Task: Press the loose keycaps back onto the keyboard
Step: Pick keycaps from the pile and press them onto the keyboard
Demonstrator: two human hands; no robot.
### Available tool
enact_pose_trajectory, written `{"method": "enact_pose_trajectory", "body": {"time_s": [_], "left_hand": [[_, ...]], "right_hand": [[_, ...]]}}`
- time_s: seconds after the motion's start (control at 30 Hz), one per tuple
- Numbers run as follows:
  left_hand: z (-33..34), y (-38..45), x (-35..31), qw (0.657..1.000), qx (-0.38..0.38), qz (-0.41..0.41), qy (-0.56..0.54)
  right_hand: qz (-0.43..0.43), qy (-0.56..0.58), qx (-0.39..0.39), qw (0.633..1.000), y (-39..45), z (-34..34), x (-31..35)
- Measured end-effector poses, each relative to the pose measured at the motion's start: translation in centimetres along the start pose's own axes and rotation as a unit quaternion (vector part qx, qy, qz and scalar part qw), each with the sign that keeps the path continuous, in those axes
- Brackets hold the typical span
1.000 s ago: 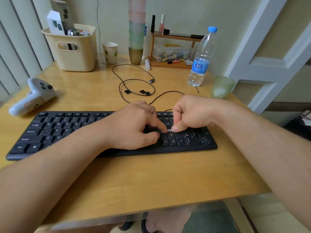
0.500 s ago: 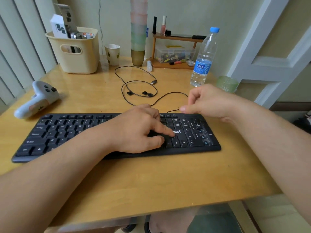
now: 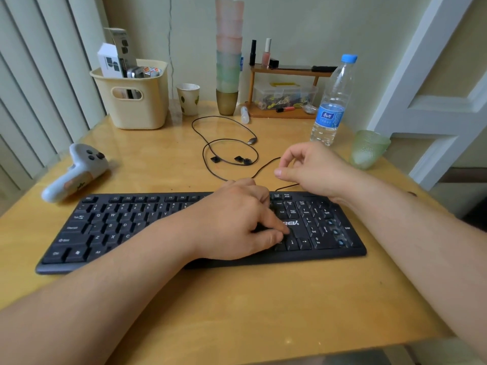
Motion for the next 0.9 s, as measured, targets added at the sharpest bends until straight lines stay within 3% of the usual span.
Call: {"method": "enact_pose_trajectory", "body": {"time_s": [0.33,0.5,0.9], "left_hand": [[-4.2,-2.4,4.5,0.987,-0.108,-0.094,0.068],[-4.3,-2.6,5.1,0.984,-0.128,-0.105,0.066],[-3.6,-2.1,4.8,0.986,-0.124,-0.096,0.064]], "right_hand": [[-0.078,-0.187,-0.021,0.979,7.0,6.4,6.8],[-0.074,-0.327,0.045,0.941,9.2,9.1,7.0],[-0.067,-0.244,0.056,0.966,7.7,6.9,6.0]]}}
Point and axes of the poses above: each hand's wrist, its own y-axis towards the middle knuckle, its own z-axis out of the palm, x = y × z, the point moved 6 cm from there along y, towards the middle knuckle, and after that the axes turned 13 degrees about z, right-handed, at the moved point
